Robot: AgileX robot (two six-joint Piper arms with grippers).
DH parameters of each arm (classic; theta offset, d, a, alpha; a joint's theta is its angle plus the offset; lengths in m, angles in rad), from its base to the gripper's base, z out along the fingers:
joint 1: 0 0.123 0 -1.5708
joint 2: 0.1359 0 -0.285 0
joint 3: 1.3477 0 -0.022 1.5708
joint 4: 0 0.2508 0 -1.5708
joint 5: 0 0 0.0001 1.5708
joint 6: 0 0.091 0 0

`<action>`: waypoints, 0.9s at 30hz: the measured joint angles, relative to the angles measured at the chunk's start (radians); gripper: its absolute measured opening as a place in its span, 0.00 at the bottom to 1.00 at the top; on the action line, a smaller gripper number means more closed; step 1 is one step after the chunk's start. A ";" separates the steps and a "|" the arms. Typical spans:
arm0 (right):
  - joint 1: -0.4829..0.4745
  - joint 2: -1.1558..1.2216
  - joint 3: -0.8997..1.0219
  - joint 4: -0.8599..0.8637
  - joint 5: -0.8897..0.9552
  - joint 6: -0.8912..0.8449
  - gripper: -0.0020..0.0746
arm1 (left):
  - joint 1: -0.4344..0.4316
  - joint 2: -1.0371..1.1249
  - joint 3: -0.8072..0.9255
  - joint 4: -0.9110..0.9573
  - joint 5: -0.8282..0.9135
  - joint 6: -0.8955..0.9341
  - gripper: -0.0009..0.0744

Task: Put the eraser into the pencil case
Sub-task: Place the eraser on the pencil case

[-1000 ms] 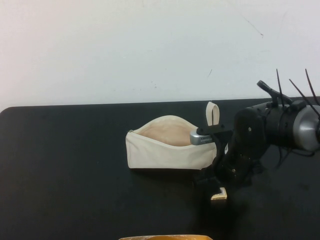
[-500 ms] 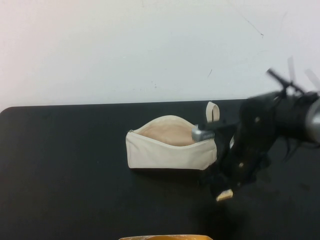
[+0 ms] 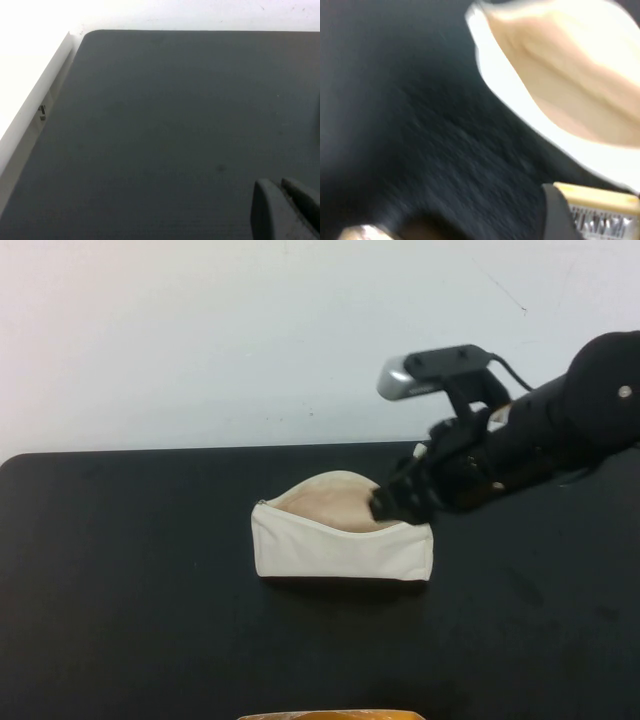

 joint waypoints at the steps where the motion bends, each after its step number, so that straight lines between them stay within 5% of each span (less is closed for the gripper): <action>1: 0.000 0.010 0.000 0.046 -0.037 -0.043 0.42 | 0.000 0.000 0.000 0.000 0.000 0.000 0.01; 10: 0.000 0.132 0.000 0.398 -0.276 -0.387 0.42 | 0.000 0.000 0.000 0.000 0.000 0.000 0.01; 27: -0.004 0.174 0.002 0.553 -0.373 -0.431 0.55 | 0.000 0.000 0.000 0.000 0.000 0.000 0.01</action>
